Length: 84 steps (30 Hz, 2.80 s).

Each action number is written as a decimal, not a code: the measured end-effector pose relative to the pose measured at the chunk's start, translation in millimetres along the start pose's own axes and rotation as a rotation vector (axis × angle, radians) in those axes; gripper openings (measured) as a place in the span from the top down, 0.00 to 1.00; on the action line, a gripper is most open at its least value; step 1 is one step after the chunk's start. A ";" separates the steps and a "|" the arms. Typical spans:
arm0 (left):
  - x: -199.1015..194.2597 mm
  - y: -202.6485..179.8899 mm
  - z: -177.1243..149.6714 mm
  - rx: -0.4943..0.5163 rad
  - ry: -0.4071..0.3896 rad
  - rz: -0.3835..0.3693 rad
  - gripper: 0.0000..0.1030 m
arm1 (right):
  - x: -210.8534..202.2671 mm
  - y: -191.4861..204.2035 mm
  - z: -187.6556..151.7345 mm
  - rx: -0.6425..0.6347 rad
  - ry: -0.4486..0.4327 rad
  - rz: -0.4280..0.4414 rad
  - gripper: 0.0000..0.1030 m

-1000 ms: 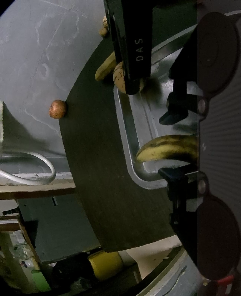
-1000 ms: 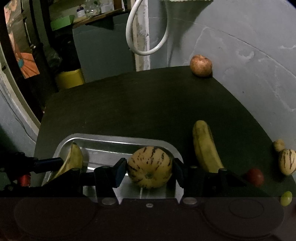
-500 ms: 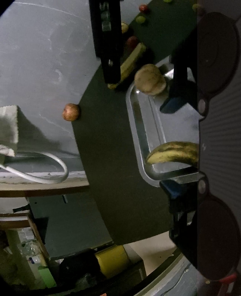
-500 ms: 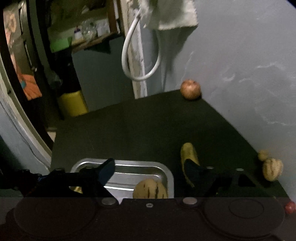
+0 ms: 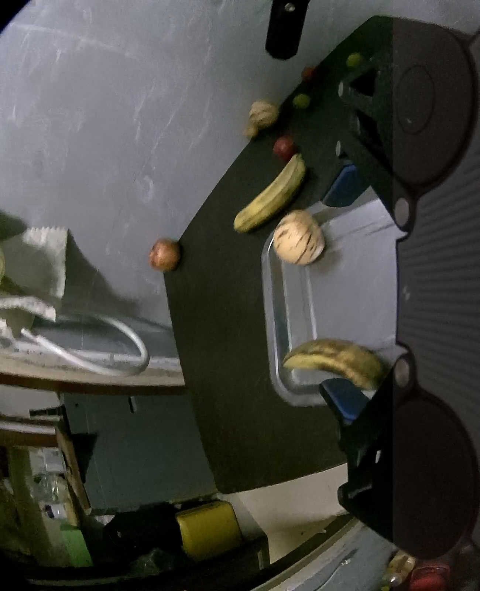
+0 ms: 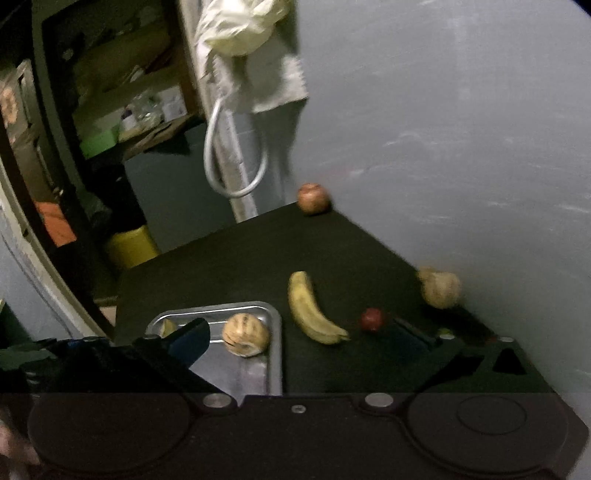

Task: Organize fruits
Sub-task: 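Open the left tool dropping the banana in the tray while the right tool releases the melon, then move the left tool to the small brown fruit while the right tool approaches a green grape, then grasp the small brown fruit with the left tool while the right tool grasps the green grape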

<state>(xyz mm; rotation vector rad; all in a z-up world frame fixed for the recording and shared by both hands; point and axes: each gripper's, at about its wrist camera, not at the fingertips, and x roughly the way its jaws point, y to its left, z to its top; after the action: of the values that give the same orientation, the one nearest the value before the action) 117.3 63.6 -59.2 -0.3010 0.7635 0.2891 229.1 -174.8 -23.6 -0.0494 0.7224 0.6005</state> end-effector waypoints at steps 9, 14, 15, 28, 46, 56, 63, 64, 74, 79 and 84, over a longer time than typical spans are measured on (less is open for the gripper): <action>-37.5 -41.1 -12.6 0.069 0.024 -0.039 0.01 | -63.8 -45.0 -43.9 0.074 0.038 -0.029 0.01; -54.7 -73.1 -24.9 0.150 0.038 -0.051 0.01 | -95.7 -60.8 -71.3 0.112 0.018 -0.037 0.01; -57.4 -78.7 -27.1 0.156 0.041 -0.057 0.01 | -100.8 -65.3 -74.7 0.134 0.014 -0.044 0.01; -86.2 -118.3 -19.0 0.182 -0.012 -0.079 0.01 | -131.9 -109.6 -84.0 0.289 -0.079 -0.005 0.01; -58.8 -142.5 -45.8 0.263 0.033 -0.131 0.01 | -96.8 -143.4 -88.3 0.237 -0.025 -0.070 0.01; 7.3 -187.7 -82.8 0.270 0.087 -0.157 0.05 | -24.3 -160.5 -78.1 0.065 0.086 -0.069 0.06; 40.6 -200.8 -94.3 0.223 0.111 -0.088 0.13 | 17.0 -158.1 -75.8 -0.052 0.135 -0.043 0.09; 44.1 -201.8 -94.5 0.217 0.110 -0.081 0.15 | 20.8 -158.3 -75.8 -0.061 0.141 -0.040 0.12; 63.0 -215.9 -96.6 0.204 0.116 -0.043 0.32 | 42.1 -161.2 -72.9 -0.102 0.174 -0.025 0.20; 67.9 -220.1 -100.0 0.211 0.130 -0.025 0.39 | 47.2 -160.7 -69.9 -0.109 0.182 -0.018 0.23; 70.5 -223.9 -99.4 0.221 0.123 -0.008 0.45 | 54.4 -160.9 -71.3 -0.120 0.204 -0.020 0.24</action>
<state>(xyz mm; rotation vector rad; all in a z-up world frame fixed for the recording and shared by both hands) 184.2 -168.3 -141.3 -0.1136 0.9069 0.1774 303.7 -298.9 -137.6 -0.2317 0.8812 0.6250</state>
